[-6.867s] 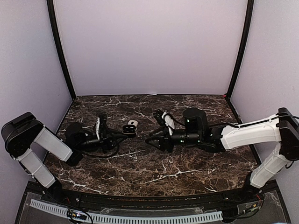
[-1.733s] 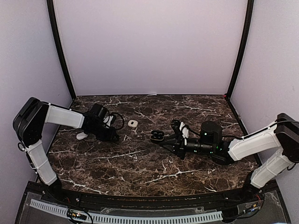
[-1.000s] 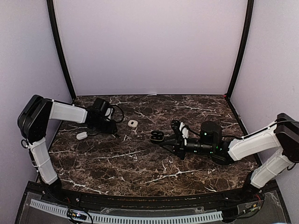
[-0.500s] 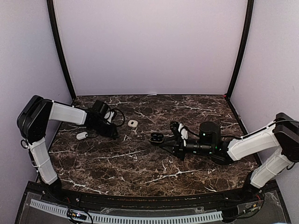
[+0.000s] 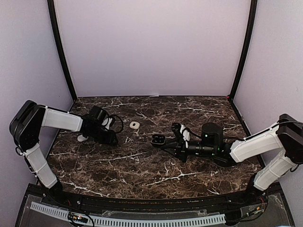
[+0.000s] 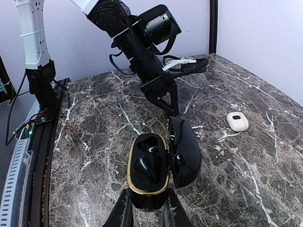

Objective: Insert the wireless bluetooth earbuds into the charging case
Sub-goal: Adjust the left earbud at the center of the board, then pick up the left earbud from the center of the board.

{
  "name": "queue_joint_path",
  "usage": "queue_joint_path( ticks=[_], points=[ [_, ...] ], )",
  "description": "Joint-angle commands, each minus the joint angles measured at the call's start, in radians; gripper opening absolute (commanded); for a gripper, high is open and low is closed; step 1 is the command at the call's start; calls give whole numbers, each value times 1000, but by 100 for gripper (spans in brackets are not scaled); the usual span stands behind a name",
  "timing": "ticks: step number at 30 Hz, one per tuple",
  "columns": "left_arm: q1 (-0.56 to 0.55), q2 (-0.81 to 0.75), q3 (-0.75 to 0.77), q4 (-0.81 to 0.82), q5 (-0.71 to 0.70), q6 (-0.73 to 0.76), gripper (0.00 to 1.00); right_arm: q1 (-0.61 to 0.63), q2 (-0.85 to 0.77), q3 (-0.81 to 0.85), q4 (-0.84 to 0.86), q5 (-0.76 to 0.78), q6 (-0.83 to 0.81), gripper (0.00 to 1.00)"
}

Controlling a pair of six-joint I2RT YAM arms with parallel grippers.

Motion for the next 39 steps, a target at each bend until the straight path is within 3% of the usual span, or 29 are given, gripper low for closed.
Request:
queue_joint_path(
  ticks=[1,4,10,11,16,22,30,39],
  points=[
    [-5,-83,-54,23,21,-53,42,-3,8,24,25,-18,-5,0],
    [-3,-119,-79,32,21,-120,48,-3,10,26,25,-22,-4,0],
    [-5,-106,-70,-20,37,-368,52,-3,17,31,22,-30,-3,0],
    [-69,-111,-75,4,-63,-618,51,-3,18,34,19,-31,-3,0],
    [-136,-60,97,-272,-274,-812,50,-3,19,34,22,-37,1,0],
    [-135,48,202,-413,-313,-869,44,-3,15,33,23,-38,3,0],
    [-134,73,211,-365,-327,-884,41,-3,14,32,22,-38,3,0],
    [-134,99,223,-352,-296,-913,29,-3,17,34,20,-39,3,0]
  ],
)
